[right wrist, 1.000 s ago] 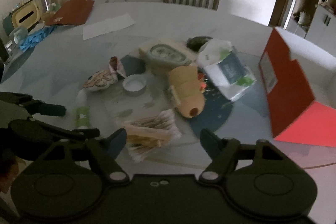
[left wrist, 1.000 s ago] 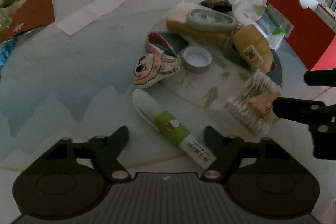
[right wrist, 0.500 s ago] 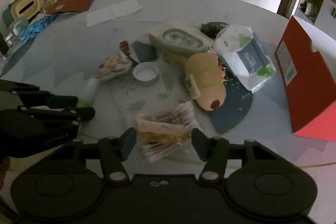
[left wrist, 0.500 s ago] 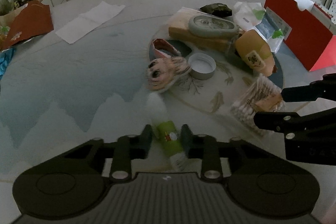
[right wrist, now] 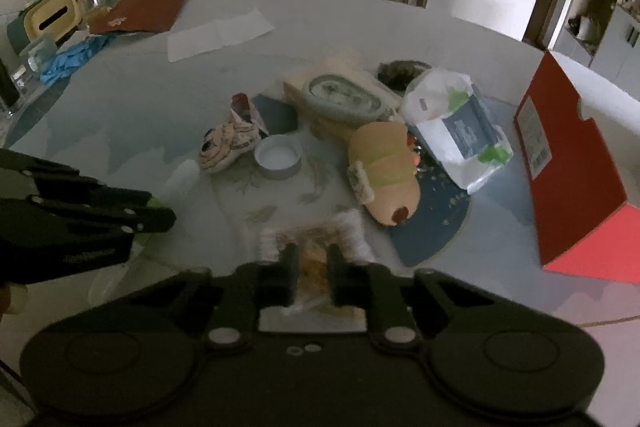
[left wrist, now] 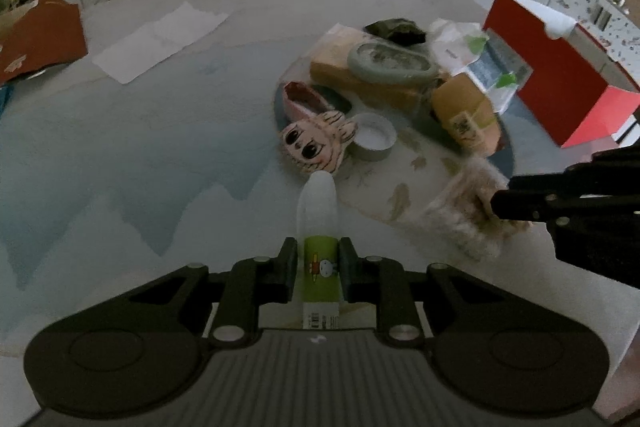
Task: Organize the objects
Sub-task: 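Carry the tube and snack bar in both grippers over the red shoebox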
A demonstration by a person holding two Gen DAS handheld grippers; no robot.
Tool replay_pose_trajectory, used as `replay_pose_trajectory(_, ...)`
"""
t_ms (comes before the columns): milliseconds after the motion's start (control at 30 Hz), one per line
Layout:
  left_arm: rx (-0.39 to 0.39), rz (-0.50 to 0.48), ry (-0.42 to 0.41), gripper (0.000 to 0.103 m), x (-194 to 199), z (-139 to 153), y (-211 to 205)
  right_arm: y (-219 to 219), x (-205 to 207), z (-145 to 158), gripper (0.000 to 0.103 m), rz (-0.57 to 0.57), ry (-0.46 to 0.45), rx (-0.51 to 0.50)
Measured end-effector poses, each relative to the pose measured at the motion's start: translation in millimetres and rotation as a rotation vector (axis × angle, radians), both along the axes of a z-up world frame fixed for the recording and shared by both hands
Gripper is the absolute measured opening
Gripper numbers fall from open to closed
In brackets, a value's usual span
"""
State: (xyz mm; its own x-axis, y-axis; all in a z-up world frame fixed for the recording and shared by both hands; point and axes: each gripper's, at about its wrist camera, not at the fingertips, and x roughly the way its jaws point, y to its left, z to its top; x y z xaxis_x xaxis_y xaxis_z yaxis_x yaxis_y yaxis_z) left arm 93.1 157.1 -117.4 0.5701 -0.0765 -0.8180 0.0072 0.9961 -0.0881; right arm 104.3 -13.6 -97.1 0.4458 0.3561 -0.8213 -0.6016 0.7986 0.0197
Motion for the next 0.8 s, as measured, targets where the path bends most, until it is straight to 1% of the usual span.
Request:
replay_pose_trajectory(67,-0.005,0.0,-0.005,0.02,0,2,0,0,1,-3,0.017,-0.001,0.018,-0.012)
replay_pose_trajectory(133,-0.012,0.003,-0.006,0.02,1,2,1,-1,-2,-2,0.027,0.0,0.004,-0.021)
replay_pose_trajectory(167,-0.014,0.002,-0.007,0.02,1,2,2,-1,-4,0,0.028,0.005,-0.005,-0.026)
replay_pose_trajectory(200,-0.016,0.0,-0.007,0.02,1,2,2,-2,-5,2,0.032,0.013,-0.016,-0.029)
replay_pose_trajectory(233,-0.016,-0.001,-0.009,0.02,1,2,2,-3,-7,4,0.04,0.023,-0.027,-0.03)
replay_pose_trajectory(267,-0.018,-0.005,-0.009,0.02,1,2,2,-6,-9,5,0.044,0.034,-0.033,-0.032)
replay_pose_trajectory(300,-0.021,-0.009,-0.006,0.02,1,2,2,-9,-10,5,0.054,0.046,-0.033,-0.037)
replay_pose_trajectory(333,-0.023,-0.012,-0.004,0.02,1,1,1,-12,-10,4,0.057,0.055,-0.027,-0.044)
replay_pose_trajectory(467,-0.035,-0.021,0.007,0.02,0,-1,1,-18,-10,-11,0.056,0.088,0.008,-0.099)
replay_pose_trajectory(567,-0.039,-0.027,0.011,0.02,0,-3,1,-20,-12,-20,0.056,0.144,0.05,-0.124)
replay_pose_trajectory(667,-0.041,-0.037,0.013,0.02,-1,-3,1,-20,-15,-23,0.055,0.201,0.043,-0.155)
replay_pose_trajectory(733,-0.046,-0.042,0.016,0.02,-1,-4,1,-20,-14,-28,0.051,0.223,0.039,-0.183)
replay_pose_trajectory(800,-0.048,-0.046,0.018,0.02,-1,-3,1,-21,-11,-30,0.048,0.225,0.044,-0.179)
